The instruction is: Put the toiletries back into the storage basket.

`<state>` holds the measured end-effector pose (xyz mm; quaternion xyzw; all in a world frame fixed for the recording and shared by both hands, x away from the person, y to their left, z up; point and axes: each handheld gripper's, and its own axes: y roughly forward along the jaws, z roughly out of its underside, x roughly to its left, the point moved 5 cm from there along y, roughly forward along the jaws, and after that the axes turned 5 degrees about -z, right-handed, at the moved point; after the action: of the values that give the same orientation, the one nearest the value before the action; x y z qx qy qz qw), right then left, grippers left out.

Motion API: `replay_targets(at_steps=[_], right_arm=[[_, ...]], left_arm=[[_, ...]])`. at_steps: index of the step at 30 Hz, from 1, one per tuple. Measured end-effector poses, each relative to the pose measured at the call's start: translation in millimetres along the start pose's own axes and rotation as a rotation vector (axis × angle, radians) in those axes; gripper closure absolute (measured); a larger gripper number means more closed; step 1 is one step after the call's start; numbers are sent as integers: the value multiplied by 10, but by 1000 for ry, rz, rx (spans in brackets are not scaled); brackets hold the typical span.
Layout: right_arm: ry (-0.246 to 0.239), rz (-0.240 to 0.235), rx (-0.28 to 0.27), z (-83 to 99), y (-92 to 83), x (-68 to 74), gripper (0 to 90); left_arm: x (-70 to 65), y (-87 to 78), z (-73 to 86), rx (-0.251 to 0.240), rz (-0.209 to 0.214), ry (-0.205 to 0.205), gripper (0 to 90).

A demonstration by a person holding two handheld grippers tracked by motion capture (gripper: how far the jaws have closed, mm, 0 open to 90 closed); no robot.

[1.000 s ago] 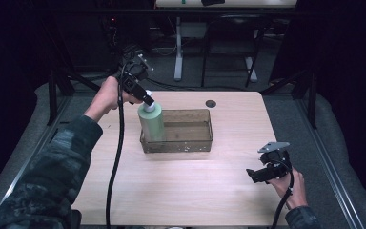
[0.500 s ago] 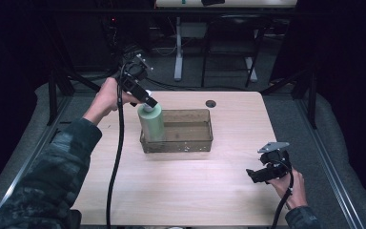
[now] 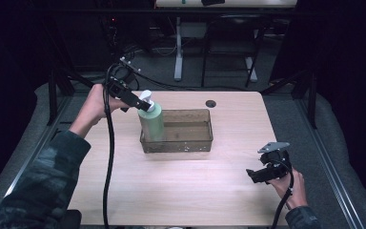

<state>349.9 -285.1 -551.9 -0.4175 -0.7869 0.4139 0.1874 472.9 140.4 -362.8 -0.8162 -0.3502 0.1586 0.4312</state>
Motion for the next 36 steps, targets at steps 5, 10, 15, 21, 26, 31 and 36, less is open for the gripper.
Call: replay_targets(at_steps=[5,10,15,21,26,31,36], right_arm=[[-3,1,0,-3,0,7,2],[4,-2,3,1,6,7,2],[0,-2,3,0,4,13,2],[1,0,7,2,5,23,2],[1,2,11,5,10,21,2],[3,-3,12,-8,37,7,2],[-4,-1,23,1,55,22,2]], left_arm=[[-16,-41,134,-10,-10,-8,0],[-23,-42,273,-17,-10,-26,0],[-39,50,466,-3,2,-48,0],[-43,161,733,13,-7,-71,0],[-73,272,980,21,-7,-99,0],[-102,397,1198,33,-1,-125,0],[-121,578,1397,49,-15,-146,0]])
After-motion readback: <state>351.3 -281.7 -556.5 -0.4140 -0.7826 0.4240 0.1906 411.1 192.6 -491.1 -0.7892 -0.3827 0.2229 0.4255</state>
